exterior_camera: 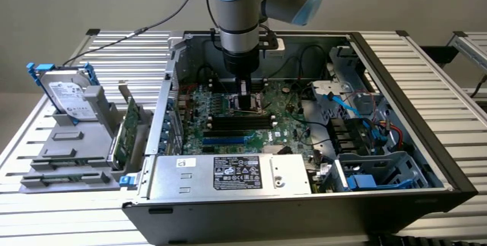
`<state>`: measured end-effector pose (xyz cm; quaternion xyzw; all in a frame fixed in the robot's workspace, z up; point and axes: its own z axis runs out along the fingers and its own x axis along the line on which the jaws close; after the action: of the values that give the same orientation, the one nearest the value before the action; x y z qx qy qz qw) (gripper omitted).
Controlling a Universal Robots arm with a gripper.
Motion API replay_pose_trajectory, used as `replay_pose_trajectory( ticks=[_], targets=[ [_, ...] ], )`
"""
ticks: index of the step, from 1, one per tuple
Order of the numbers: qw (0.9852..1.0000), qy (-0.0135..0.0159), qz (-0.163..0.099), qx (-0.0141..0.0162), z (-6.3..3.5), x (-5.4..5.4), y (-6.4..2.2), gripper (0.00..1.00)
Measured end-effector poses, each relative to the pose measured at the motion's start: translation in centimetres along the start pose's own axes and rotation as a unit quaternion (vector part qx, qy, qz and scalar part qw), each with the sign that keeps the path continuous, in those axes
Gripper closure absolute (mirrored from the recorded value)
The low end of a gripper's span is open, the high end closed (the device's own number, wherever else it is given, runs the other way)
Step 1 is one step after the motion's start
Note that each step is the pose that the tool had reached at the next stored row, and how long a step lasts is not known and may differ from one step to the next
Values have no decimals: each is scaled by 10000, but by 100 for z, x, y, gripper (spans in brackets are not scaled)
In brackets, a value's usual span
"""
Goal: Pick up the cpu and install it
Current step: 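Place the cpu into insertion slot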
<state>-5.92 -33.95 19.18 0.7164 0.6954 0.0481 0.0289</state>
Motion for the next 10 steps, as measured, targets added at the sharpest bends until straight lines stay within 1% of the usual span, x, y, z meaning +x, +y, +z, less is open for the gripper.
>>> replay_pose_trajectory(
  ticks=[8,9,10],
  targets=[
    [10000,0,0,0,0,0,0,45],
    [10000,1,0,0,1,0,0,45],
    [10000,9,1,-4,5,3,1,45]
  ],
)
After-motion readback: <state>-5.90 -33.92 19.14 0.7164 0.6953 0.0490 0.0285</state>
